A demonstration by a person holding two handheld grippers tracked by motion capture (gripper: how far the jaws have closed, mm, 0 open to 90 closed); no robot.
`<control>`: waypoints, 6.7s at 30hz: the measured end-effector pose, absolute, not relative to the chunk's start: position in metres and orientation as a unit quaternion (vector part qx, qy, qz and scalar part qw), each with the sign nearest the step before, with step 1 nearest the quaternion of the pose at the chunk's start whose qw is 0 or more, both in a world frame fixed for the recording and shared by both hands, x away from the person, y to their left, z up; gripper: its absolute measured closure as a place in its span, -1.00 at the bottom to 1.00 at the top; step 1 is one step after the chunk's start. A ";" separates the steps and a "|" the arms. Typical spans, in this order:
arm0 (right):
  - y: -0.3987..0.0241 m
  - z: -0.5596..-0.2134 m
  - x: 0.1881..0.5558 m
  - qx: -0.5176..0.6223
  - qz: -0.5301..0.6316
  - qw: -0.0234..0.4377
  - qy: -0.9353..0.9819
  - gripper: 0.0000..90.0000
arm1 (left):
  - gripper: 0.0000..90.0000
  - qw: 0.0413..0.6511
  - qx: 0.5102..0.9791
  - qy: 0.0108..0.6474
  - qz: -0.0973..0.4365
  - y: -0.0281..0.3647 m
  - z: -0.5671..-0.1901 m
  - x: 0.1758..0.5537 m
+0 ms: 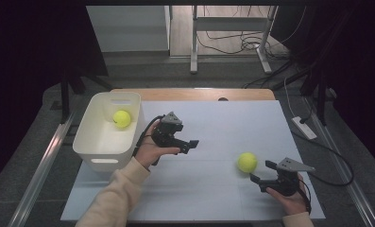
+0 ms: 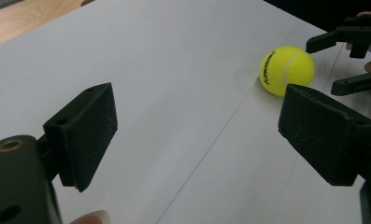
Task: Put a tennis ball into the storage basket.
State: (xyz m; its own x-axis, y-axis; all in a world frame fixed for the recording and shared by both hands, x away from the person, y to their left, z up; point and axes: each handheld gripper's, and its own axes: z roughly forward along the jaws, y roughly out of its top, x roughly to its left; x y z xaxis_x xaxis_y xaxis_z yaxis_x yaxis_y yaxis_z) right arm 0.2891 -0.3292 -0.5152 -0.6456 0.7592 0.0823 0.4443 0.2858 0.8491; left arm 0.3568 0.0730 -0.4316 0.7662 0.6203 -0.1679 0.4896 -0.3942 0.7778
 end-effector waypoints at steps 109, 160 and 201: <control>-0.328 -0.515 0.281 0.380 0.458 0.166 0.787 -0.74 | -0.76 0.390 0.879 0.273 -0.019 -0.080 -0.474 0.390; -0.330 -0.516 0.279 0.383 0.455 0.162 0.787 -0.75 | -0.71 0.357 0.899 0.245 -0.069 -0.140 -0.498 0.389; -0.327 -0.515 0.281 0.380 0.456 0.165 0.788 -0.75 | -0.40 0.403 0.878 0.260 -0.009 -0.094 -0.462 0.386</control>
